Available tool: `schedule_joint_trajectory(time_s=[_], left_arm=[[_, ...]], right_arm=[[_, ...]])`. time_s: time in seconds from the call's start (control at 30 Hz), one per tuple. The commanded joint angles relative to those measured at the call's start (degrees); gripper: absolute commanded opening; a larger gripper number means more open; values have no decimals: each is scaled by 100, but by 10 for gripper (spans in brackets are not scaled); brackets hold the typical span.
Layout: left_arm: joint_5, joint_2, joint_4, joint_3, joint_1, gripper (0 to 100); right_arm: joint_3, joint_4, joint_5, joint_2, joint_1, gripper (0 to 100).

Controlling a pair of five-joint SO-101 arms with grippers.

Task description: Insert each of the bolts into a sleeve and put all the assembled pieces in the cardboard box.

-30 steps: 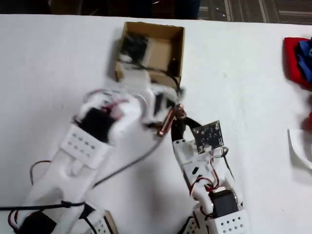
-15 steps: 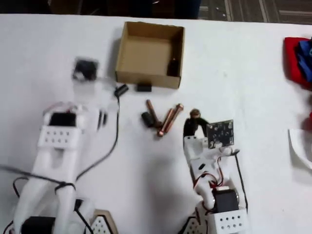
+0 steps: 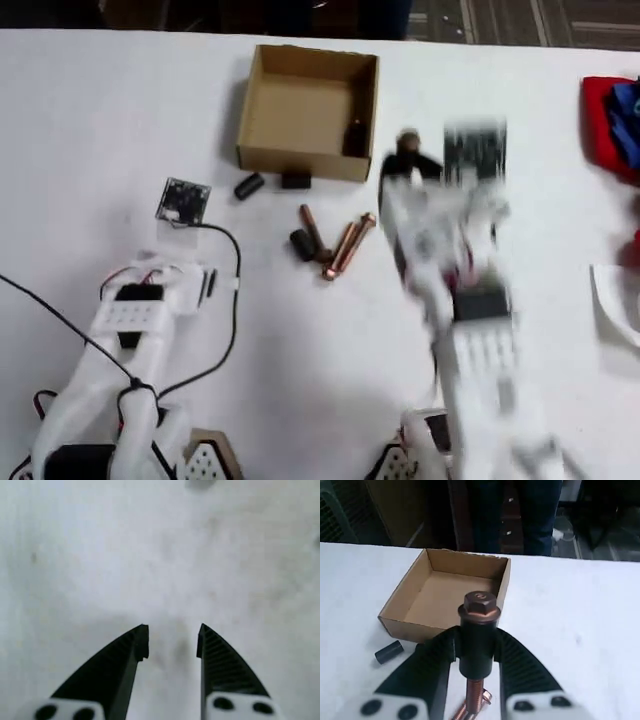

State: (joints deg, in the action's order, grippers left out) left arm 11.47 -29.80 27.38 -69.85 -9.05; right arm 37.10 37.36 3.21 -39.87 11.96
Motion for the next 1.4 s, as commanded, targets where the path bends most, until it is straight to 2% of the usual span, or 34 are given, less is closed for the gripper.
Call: schedule_joint_trajectory(time_s=[0.0,0.17,0.27,0.33,0.4,0.63,0.83,1.2,1.37], left_arm=[[35,-62,-88,13,-35,172],[79,-62,18,13,-18,172],[79,-62,18,13,-18,172],[79,-62,9,13,-18,172],[79,-62,-9,13,-18,172],[79,-62,-18,13,-18,172],[79,-62,-18,13,-18,172],[79,-62,-26,13,-18,172],[79,-53,-26,13,-18,172]], right_arm=[[-4141,1165,343,3407,-22,22],[-8721,2923,352,7037,-22,22],[-11226,3609,352,8866,75,22],[-12598,3855,343,9815,154,22],[-13345,3899,343,10492,268,22],[-12835,3169,387,10589,426,22],[-12721,3108,387,10668,514,22],[-11604,2290,387,10651,488,22],[-11209,2237,387,10659,488,22]])
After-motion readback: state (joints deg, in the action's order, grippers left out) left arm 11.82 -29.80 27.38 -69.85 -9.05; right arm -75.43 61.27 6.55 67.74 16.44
